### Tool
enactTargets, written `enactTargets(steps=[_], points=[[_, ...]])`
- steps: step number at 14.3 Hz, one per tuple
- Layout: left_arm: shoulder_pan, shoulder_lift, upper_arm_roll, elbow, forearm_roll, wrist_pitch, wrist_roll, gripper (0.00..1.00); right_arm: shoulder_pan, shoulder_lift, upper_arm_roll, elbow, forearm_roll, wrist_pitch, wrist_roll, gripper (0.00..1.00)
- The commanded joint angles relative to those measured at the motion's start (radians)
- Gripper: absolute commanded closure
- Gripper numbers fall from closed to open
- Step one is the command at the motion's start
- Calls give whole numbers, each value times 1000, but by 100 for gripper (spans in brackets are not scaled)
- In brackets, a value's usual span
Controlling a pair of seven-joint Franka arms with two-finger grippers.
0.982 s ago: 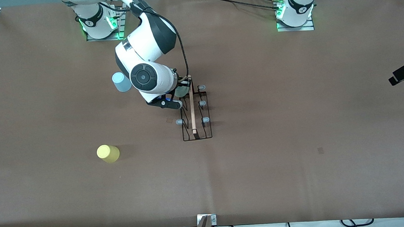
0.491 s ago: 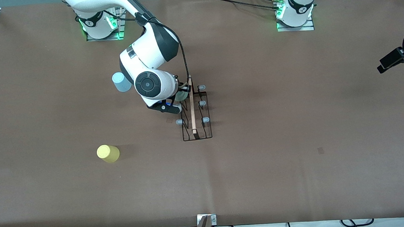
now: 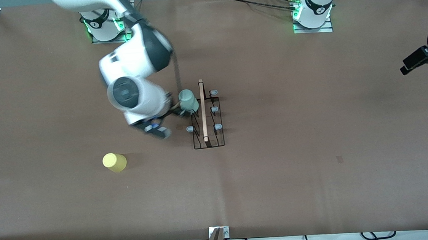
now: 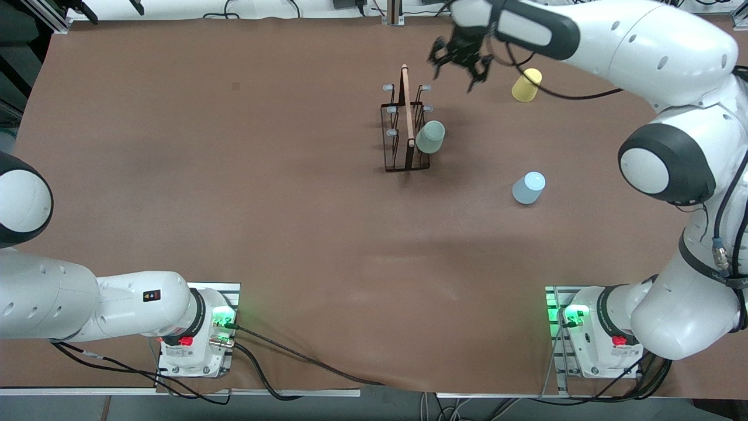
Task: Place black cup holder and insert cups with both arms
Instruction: 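Move the right gripper to the yellow cup and grasp it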
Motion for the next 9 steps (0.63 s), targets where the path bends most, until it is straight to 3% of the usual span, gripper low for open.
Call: enactTargets(steps=[1,4,9], points=[[-15,-16,-2,23,-8,-45,11,0,-82,42,-31,21,-73,70,-132,0],[-104,-10,71,44,-8,-48,6,0,-208,107,-32,22,-93,192,-359,0],[-95,4,73,43,-10,-39,15,0,-293,188,-31,22,-90,226,-650,0]])
